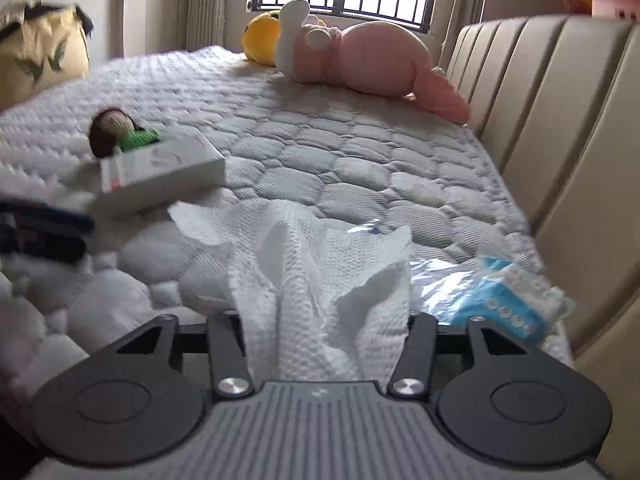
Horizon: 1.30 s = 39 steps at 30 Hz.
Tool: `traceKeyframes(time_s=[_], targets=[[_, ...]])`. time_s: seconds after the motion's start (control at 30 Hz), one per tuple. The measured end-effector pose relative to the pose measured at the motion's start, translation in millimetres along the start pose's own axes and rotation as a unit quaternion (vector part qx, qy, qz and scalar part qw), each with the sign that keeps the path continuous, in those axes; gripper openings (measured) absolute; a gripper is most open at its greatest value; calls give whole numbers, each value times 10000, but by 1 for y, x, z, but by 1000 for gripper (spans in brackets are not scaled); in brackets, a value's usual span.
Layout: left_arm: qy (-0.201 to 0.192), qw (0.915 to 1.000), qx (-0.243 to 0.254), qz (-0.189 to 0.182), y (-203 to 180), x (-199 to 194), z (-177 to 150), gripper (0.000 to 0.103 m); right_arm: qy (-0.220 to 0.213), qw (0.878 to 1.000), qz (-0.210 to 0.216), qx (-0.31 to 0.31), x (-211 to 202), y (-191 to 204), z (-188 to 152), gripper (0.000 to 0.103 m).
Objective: Clean container
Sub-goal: 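Grasp the white product box with the left gripper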
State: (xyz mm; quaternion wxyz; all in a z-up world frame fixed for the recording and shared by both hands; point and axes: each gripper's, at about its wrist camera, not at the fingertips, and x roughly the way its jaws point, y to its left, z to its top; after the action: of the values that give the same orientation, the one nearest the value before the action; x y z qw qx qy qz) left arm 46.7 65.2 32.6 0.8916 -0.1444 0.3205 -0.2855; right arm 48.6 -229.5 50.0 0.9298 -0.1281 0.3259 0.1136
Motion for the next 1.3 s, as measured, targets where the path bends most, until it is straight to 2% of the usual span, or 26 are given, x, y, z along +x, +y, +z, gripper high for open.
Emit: traceKeyframes(time_s=[0.03, 0.13, 0.2, 0.27, 0.3, 0.33, 0.37, 0.4, 0.5, 0.57, 0.63, 0.67, 0.73, 0.77, 0.83, 0.9, 0.93, 0.97, 1.03, 1.1, 1.17, 1.23, 1.27, 1.3], targets=[[-91, 9998, -163, 93, 11, -5, 3, 99, 7, 9993, -267, -266, 0, 4, -1, 72], [-304, 9971, -603, 339, 39, -12, 11, 99, -42, 9922, -862, -900, 4, 15, -1, 84], [-342, 9957, -731, 457, 51, -10, 16, 99, -141, 9892, -1037, -1026, 7, 19, 3, 86], [-342, 9948, -870, 404, 63, -7, 18, 99, -238, 9898, -991, -992, 10, 21, 9, 91], [-333, 9941, -987, 287, 69, -4, 20, 99, -275, 9905, -942, -960, 11, 21, 13, 88], [-333, 9929, -1139, 107, 75, -1, 22, 99, -332, 9913, -886, -917, 13, 21, 16, 70], [-346, 9908, -1307, -95, 81, 2, 24, 99, -364, 9930, -760, -827, 15, 21, 20, 50], [-361, 9875, -1501, -302, 87, 5, 26, 99, -391, 9946, -627, -728, 16, 20, 25, 9], [-428, 9759, -1976, -824, 104, 14, 28, 101, -440, 9989, 131, -58, 17, 16, 49, 6], [-533, 9714, -2077, -1017, 109, 15, 27, 101, -549, 9950, 745, 384, 17, 17, 68, 6], [-694, 9667, -2135, -1230, 115, 13, 23, 102, -778, 9773, 1720, 958, 18, 18, 87, 6], [-792, 9632, -2187, -1346, 118, 11, 20, 102, -871, 9589, 2365, 1303, 21, 19, 98, 6], [-1057, 9485, -2490, -1647, 129, 6, 13, 102, -874, 9232, 3258, 1841, 39, 27, 116, 8], [-1200, 9372, -2735, -1803, 137, 3, 9, 102, -838, 9158, 3436, 1902, 50, 34, 123, 8], [-1439, 9129, -3196, -2093, 151, -4, 1, 102, -693, 9220, 3410, 1699, 71, 53, 133, 10], [-1559, 8923, -3506, -2377, 164, -7, -6, 102, -467, 9401, 3166, 1176, 86, 78, 133, 10], [-1579, 8863, -3574, -2484, 167, -8, -8, 102, -446, 9466, 3089, 812, 87, 89, 131, 11], [-1566, 8864, -3553, -2520, 168, -8, -8, 102, -448, 9518, 2994, 498, 85, 99, 126, 11], [-1512, 8965, -3405, -2399, 162, -6, -6, 102, -451, 9592, 2788, -121, 80, 119, 117, 19], [-1385, 9183, -3050, -2109, 150, -4, -2, 102, -508, 9693, 2383, -339, 77, 120, 111, 23], [-1213, 9421, -2596, -1741, 134, -3, 1, 102, -567, 9783, 1963, -332, 76, 111, 106, 34], [-1011, 9610, -2192, -1346, 118, 1, 5, 102, -605, 9863, 1528, -177, 81, 97, 102, 54], [-930, 9667, -2069, -1182, 112, 3, 6, 102, -622, 9891, 1330, -100, 84, 90, 100, 58], [-859, 9710, -1977, -1037, 108, 5, 7, 102, -638, 9915, 1133, -23, 88, 84, 98, 73]])
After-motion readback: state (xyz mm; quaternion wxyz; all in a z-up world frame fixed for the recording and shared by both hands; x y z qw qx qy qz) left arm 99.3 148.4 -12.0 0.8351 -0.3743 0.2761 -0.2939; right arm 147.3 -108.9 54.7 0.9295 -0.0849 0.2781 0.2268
